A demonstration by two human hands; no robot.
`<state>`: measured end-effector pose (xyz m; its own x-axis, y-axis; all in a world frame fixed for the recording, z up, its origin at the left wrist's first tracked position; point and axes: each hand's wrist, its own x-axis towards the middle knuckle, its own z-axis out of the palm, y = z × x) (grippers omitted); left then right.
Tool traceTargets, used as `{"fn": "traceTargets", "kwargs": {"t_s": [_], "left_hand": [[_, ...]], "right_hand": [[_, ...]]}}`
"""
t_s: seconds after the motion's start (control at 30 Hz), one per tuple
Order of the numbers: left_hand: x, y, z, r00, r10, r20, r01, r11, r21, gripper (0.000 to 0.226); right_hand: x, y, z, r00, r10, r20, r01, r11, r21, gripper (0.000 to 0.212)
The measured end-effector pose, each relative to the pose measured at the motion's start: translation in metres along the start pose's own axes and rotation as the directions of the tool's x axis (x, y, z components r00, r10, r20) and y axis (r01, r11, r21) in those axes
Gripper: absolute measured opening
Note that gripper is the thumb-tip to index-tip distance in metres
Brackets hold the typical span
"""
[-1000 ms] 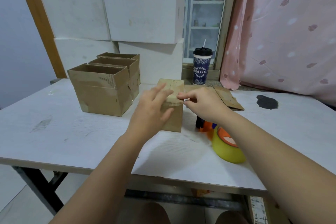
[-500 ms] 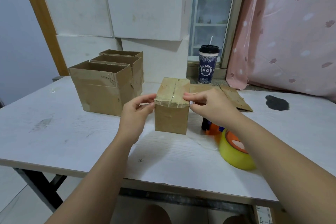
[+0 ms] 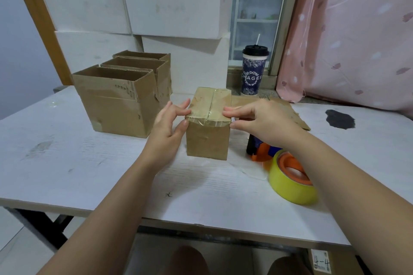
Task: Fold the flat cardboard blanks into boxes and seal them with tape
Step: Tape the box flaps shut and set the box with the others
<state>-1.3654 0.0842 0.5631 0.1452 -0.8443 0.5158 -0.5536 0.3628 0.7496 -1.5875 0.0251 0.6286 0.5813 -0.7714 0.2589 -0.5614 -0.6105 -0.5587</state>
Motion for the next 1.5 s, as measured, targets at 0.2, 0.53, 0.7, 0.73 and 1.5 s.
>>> {"fn": "traceTargets", "kwargs": {"t_s": [0.2,0.53,0.7,0.73,1.5], "left_hand": [[0.004,0.002,-0.002,0.997,0.073,-0.03,-0.069,0.991,0.112,0.03],[-0.002,0.006,0.002,0.999,-0.009,-0.031,0.009,1.0,0.019,0.033],[-0.003,0.015,-0.001,0.997,-0.07,0.011,0.071,0.995,-0.068,0.017],[-0.002,0.018,-0.002,0.997,-0.077,0.013,0.078,0.994,-0.075,0.019],[0.011,0.014,-0.006,0.995,0.076,0.068,-0.091,0.964,0.251,0.03]], "right_hand": [[-0.001,-0.008,0.001,0.999,-0.055,0.002,0.053,0.966,-0.251,0.034],[-0.006,-0.014,0.008,0.998,-0.027,-0.06,0.012,0.969,-0.247,0.035],[-0.008,-0.019,0.005,0.999,0.011,-0.04,-0.019,0.974,-0.227,0.039],[-0.008,-0.021,0.005,0.999,0.017,-0.046,-0.027,0.978,-0.208,0.035],[-0.008,-0.018,0.025,0.98,-0.01,-0.201,-0.047,0.96,-0.276,0.036]]}}
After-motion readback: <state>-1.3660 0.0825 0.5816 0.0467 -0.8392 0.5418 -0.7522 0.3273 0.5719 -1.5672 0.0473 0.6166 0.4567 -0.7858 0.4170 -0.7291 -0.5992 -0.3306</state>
